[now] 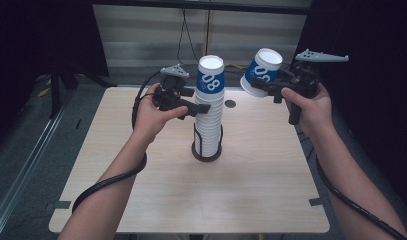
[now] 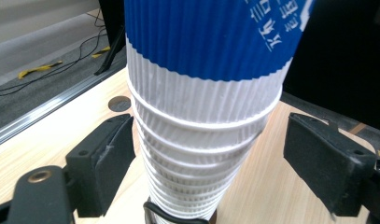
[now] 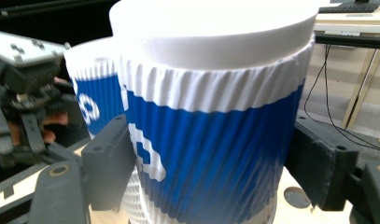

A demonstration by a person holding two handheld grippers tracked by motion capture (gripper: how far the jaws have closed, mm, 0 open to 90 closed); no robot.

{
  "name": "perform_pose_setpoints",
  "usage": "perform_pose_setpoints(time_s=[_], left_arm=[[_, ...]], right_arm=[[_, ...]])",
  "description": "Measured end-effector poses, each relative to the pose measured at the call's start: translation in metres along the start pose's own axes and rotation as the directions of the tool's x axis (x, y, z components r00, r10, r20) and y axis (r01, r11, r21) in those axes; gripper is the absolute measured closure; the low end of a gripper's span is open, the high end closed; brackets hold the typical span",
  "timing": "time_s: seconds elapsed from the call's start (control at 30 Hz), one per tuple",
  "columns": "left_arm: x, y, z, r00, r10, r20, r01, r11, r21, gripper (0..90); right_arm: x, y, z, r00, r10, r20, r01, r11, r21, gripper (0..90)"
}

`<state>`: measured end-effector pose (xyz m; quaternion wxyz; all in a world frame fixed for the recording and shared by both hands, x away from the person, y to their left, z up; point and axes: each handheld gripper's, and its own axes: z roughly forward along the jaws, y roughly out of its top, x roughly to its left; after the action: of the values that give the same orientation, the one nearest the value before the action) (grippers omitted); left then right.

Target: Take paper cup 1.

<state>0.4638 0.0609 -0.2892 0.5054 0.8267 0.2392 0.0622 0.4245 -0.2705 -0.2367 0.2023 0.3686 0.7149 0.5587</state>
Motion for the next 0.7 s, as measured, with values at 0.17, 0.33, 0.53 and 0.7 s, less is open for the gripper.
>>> perform_pose_setpoints(time_s=[0.17, 0.33, 0.53, 0.7], left_arm=[[0.0, -0.004, -0.005, 1.0, 0.006, -0.002, -0.006, 1.0, 0.006, 16.1], [-0.001, -0.009, -0.01, 0.9999, 0.01, 0.009, -0.01, 0.9999, 0.012, 16.0], [-0.007, -0.018, -0.013, 0.9993, 0.021, 0.031, -0.022, 0.9993, 0.031, 16.1], [-0.011, -0.024, -0.012, 0.9984, 0.031, 0.048, -0.033, 0.9986, 0.042, 16.1]], right_arm=[[0.001, -0.01, 0.002, 0.9999, -0.014, -0.001, 0.014, 1.0, 0.012, 22.0], [0.002, -0.016, 0.001, 0.9997, -0.023, -0.008, 0.023, 1.0, 0.019, 22.0], [0.003, -0.033, 0.003, 0.9989, -0.045, -0.013, 0.046, 0.997, 0.056, 22.0], [0.004, -0.043, 0.001, 0.9985, -0.047, -0.028, 0.049, 0.997, 0.067, 22.0]])
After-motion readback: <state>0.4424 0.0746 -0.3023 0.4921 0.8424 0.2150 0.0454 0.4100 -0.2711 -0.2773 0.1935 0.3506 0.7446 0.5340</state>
